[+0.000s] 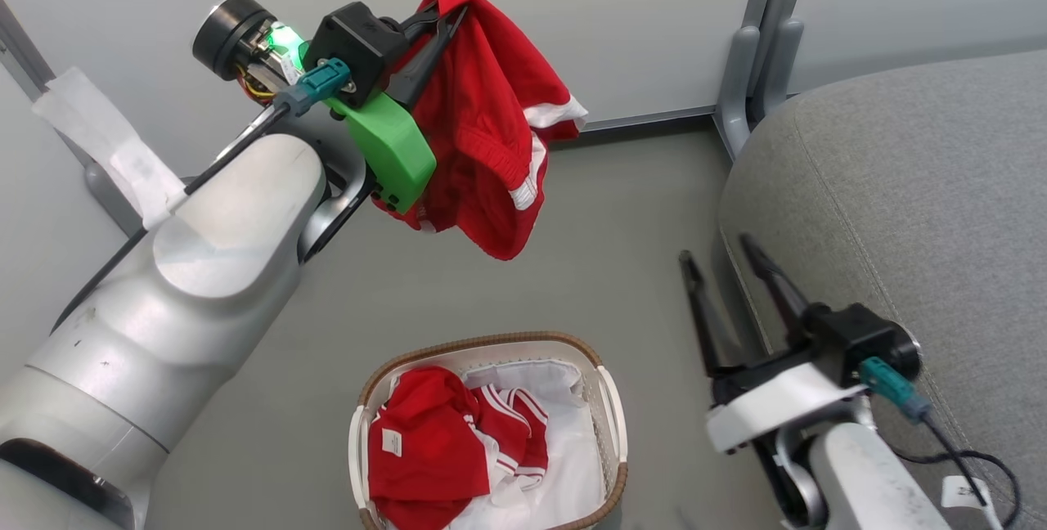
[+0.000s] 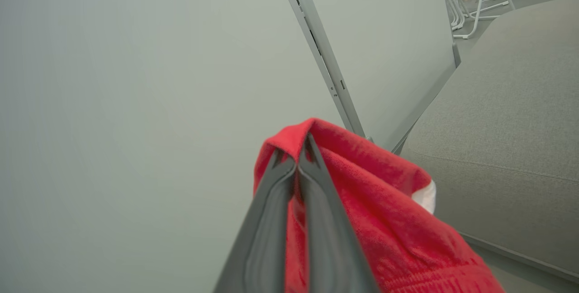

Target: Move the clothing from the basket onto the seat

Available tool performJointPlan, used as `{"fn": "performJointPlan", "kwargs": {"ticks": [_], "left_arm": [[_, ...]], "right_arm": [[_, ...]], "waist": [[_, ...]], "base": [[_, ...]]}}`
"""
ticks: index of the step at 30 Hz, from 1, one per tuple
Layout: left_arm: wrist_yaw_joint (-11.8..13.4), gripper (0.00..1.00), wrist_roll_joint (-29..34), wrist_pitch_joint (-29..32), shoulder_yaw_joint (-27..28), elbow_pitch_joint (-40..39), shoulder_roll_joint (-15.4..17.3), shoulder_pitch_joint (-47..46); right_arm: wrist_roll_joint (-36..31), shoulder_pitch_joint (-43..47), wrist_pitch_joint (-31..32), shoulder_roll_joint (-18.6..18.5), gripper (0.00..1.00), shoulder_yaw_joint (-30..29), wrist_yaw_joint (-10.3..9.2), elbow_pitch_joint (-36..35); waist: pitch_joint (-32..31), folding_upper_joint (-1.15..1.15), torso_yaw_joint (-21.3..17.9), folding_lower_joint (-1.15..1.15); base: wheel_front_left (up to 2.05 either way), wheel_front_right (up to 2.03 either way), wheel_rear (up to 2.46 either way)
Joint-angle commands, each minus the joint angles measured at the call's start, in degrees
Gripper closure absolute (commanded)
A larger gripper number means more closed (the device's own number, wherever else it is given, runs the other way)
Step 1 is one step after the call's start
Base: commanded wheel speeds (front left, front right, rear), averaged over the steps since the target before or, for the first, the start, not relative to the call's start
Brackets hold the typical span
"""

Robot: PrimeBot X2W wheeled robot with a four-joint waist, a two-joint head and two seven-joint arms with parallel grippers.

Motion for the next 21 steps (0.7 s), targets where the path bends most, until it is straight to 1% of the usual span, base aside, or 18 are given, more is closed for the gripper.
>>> {"fn": "performJointPlan", "kwargs": {"ticks": [1,5,9,14,18,21], "left_arm": [[-0.14,1.0,-0.33,-0.07,0.02,0.16,-0.19,-1.05],[0.14,1.0,-0.71,0.15,-0.3,1.09,-1.31,-0.85],[0.35,1.0,-0.98,0.65,-0.77,1.61,-2.63,-0.64],[1.21,1.0,-1.35,1.6,-1.3,1.52,-4.51,-0.43],[1.17,1.0,-1.87,2.36,-1.75,0.85,-5.87,-0.56],[1.06,1.0,-2.16,2.74,-2.25,0.01,-6.39,-0.55]], "right_arm": [[0.75,-0.94,-0.28,-0.21,0.0,1.73,-0.04,-0.51],[2.73,-3.44,-0.28,-0.24,0.0,8.15,-0.04,-1.94],[4.42,-5.82,-0.28,-0.26,0.0,11.5,-0.04,-1.37],[4.98,-9.37,-0.28,-0.21,0.0,13.91,-0.04,1.09],[3.87,-12.38,-0.27,-0.25,0.0,14.29,-0.05,4.99],[1.73,-14.82,-0.28,-0.22,0.0,13.82,-0.05,8.9]], "waist": [[0.0,0.0,0.04,0.01],[-0.06,0.0,0.3,0.01],[-0.01,0.0,0.55,0.01],[0.01,0.0,1.23,0.01],[0.06,0.0,2.12,0.01],[0.11,0.0,2.88,0.01]], "base": [[0.0,0.0,0.0],[0.0,0.0,0.0],[0.0,0.0,0.0],[0.0,0.0,0.0],[0.0,0.0,0.0],[0.0,0.0,0.0]]}}
